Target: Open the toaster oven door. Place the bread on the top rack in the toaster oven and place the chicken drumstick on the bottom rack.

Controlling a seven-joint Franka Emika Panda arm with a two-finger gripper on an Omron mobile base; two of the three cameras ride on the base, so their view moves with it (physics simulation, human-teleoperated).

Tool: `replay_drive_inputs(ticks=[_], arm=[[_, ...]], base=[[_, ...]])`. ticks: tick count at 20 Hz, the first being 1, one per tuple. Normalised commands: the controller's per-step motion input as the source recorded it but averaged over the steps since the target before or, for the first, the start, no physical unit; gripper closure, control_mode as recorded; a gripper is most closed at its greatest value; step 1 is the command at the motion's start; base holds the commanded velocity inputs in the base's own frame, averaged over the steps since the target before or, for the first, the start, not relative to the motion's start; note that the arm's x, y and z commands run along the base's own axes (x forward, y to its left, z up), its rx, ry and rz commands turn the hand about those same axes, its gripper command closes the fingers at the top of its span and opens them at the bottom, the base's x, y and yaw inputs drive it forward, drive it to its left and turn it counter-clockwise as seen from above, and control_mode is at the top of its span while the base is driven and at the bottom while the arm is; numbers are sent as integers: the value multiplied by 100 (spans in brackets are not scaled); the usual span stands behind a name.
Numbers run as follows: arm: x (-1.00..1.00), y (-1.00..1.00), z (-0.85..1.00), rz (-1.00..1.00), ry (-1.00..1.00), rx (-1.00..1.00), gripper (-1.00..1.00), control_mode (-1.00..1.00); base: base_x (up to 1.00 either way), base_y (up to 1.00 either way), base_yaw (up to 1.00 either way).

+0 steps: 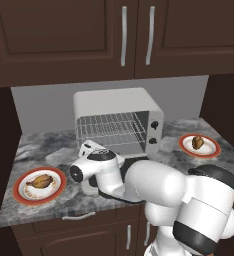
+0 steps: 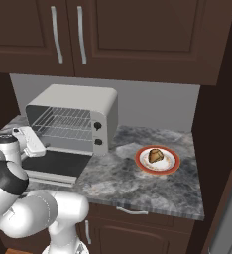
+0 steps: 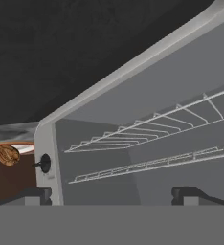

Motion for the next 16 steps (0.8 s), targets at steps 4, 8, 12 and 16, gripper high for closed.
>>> replay_drive_inputs(ticks=[4,8,12,16], arm=[[17,0,-9,0,-1,0,-100,-100],[4,-1,-7,0,-3,0,-100,-100],[3,-3,-8,0,-2,0,-100,-100],[5,-4,-8,0,-2,0,-100,-100]], base=[[0,0,0],[0,0,0],[0,0,0],[0,0,0]])
